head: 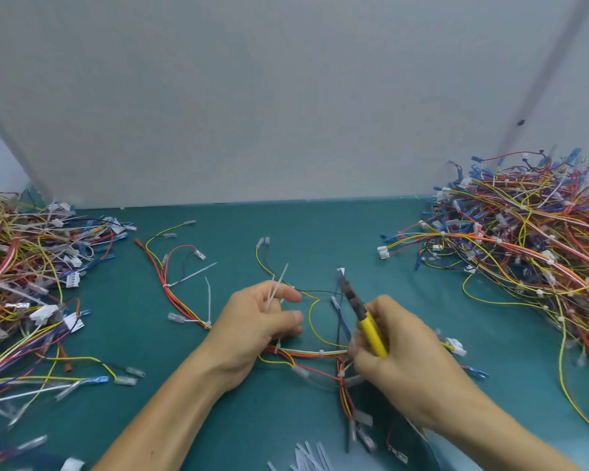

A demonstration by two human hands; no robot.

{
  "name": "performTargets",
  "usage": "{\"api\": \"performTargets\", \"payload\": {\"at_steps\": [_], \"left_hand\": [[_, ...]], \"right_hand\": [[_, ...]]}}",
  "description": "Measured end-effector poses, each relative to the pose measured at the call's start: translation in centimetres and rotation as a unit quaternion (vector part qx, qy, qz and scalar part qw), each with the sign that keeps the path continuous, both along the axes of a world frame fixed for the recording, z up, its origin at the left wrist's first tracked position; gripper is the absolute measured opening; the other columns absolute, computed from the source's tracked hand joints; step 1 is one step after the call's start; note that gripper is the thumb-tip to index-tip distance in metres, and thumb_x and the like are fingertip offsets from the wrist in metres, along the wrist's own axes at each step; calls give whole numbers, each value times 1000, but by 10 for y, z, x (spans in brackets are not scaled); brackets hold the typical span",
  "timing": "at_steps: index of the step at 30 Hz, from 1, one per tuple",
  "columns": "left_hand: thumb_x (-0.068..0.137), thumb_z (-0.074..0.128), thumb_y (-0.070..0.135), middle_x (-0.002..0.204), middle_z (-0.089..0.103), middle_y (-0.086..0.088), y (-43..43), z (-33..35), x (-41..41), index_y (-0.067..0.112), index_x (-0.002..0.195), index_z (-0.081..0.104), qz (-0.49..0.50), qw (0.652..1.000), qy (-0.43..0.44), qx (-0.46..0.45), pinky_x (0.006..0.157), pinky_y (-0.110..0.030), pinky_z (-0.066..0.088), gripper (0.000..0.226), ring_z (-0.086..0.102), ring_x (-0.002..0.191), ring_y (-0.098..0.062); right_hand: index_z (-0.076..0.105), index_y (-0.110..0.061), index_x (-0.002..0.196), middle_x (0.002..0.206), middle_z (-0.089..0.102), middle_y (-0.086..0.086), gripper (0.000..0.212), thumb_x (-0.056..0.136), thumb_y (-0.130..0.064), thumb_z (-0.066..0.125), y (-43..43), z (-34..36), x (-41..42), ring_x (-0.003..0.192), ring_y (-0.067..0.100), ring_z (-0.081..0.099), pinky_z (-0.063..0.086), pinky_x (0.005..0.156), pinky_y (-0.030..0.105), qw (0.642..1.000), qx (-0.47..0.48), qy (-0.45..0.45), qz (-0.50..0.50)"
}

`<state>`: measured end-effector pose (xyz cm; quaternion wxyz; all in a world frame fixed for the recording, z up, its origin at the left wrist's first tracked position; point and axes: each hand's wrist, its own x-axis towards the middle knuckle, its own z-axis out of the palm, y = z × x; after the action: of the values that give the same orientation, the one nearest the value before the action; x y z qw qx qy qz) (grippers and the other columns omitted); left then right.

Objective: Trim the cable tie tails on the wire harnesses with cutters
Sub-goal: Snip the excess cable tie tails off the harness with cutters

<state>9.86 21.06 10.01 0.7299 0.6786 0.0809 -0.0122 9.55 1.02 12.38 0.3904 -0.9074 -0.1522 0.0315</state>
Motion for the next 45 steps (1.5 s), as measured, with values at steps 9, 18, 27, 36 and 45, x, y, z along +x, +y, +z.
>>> {"api": "performTargets", "payload": {"at_steps": [9, 18, 27, 36, 45], "left_hand": [[70, 73, 34, 70, 60, 6, -25, 16, -19, 33, 95, 66, -73, 880, -261, 390, 57, -19, 44, 26, 52, 60, -7], [74, 63, 44, 79, 68, -19, -29, 1, -15, 41, 85, 69, -154, 929, -119, 315, 72, -42, 51, 12, 54, 63, -20], [83, 70, 23, 60, 44, 6, -15, 8, -17, 25, 82, 68, -184, 887, -175, 385, 55, -14, 30, 4, 39, 55, -5], [87, 67, 25, 58, 42, 11, -18, 6, -17, 23, 79, 66, -167, 889, -180, 386, 56, -15, 33, 8, 40, 56, -6], [86, 68, 26, 56, 37, 10, -18, 5, -16, 24, 79, 67, -170, 899, -171, 366, 56, -21, 32, 8, 35, 54, -7]], "right_hand": [[52, -18, 80, 71, 63, 4, 16, 80, -19, 69, -1, -4, -3, 65, 18, 54, 46, 66, 34, 997, 62, -1, -43], [53, -30, 83, 70, 58, -13, 16, 78, -40, 63, -36, 25, 4, 70, 13, 52, 46, 65, 30, 988, -139, -61, -6], [45, -31, 112, 89, 38, -8, 30, 85, -41, 39, -44, 24, -12, 97, 20, 57, 34, 60, 32, 893, -427, -117, 84], [44, -28, 99, 91, 31, -8, 14, 87, -34, 39, -37, 24, -13, 84, 27, 45, 24, 53, 31, 868, -470, -98, 127], [41, -30, 97, 86, 32, -7, 17, 84, -42, 39, -39, 26, -13, 79, 24, 37, 30, 60, 33, 877, -453, -96, 127]]}}
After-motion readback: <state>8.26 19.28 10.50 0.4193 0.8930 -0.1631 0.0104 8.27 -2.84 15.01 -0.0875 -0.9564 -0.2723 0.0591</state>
